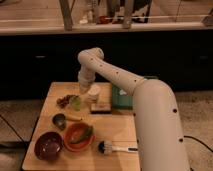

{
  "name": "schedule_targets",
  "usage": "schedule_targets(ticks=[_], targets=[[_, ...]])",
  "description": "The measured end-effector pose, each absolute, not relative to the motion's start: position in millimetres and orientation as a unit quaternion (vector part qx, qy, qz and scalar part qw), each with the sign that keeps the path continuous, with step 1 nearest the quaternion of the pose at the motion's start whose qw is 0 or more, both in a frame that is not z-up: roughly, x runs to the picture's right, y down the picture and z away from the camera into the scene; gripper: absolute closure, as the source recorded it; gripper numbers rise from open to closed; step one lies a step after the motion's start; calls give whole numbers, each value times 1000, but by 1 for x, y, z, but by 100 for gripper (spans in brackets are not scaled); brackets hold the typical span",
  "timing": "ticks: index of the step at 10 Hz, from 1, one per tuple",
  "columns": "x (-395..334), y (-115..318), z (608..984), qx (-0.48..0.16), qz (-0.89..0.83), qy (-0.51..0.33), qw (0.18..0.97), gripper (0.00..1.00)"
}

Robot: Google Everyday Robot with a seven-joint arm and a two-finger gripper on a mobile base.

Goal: Place fork in plastic cup

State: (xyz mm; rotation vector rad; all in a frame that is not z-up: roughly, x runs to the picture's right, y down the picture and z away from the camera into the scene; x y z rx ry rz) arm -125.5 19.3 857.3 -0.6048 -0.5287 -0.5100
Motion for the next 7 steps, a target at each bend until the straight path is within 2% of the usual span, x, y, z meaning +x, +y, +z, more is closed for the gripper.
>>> schedule_targets(ticks=[7], targets=[[-148, 21, 852, -289, -286, -272, 872, 100]])
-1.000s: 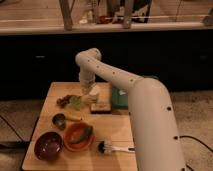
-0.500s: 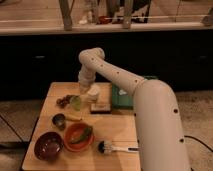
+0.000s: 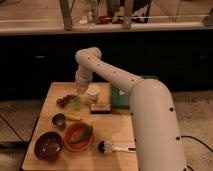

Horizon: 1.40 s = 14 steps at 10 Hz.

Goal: Place fork in plastic cup

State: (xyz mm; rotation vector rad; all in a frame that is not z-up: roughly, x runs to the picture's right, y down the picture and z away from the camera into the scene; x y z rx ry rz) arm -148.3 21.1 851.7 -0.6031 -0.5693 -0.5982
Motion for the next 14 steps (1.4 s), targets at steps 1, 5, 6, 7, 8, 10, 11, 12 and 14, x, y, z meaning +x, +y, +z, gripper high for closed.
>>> schedule_targets(ticks=[1, 5, 6, 7, 8, 10, 11, 12, 14], targets=[[-151, 22, 851, -291, -294, -274, 868, 100], [-164, 27, 850, -299, -315, -281, 856, 100], [-164, 28, 851, -300, -316, -281, 855, 100], [-164, 28, 852, -304, -317, -280, 854, 97], [-164, 28, 853, -307, -316, -280, 853, 86], [-165, 29, 854, -311, -315, -278, 853, 69], [-165, 28, 856, -312, -313, -277, 853, 57], [-164, 28, 857, -313, -312, -276, 854, 47], [-161, 28, 858, -316, -310, -274, 854, 28]])
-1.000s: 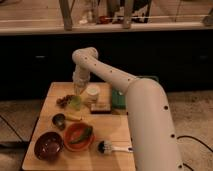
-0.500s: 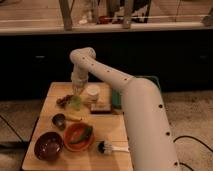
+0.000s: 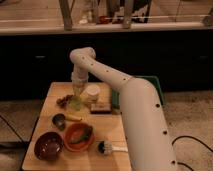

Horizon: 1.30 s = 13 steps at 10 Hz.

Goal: Place fork in plastic cup

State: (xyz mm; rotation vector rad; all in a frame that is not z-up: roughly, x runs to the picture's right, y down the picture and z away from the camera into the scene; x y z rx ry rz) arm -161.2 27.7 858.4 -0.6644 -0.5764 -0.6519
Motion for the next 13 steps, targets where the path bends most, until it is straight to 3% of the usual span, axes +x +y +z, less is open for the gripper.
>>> schedule_targets(ticks=[1, 2, 13], targets=[[-161, 27, 859, -317, -309, -274, 854, 21], [-161, 27, 860, -318, -309, -273, 854, 20], [-161, 30, 863, -323, -317, -274, 849, 20]])
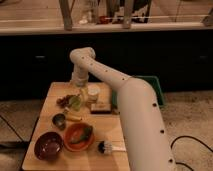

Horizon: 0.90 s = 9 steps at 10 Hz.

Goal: Place fork in plastic cup

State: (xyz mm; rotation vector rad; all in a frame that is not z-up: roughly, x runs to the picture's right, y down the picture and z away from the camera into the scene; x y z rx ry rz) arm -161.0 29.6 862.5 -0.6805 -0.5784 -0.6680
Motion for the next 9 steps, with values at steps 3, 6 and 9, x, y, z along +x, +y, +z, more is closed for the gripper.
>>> schedule_targets(ticks=[3, 6, 9], targets=[[-161, 29, 863, -321, -319, -281, 847, 20], [-161, 30, 866, -324, -322, -288, 842, 20], [-161, 30, 866, -324, -322, -287, 842, 20]])
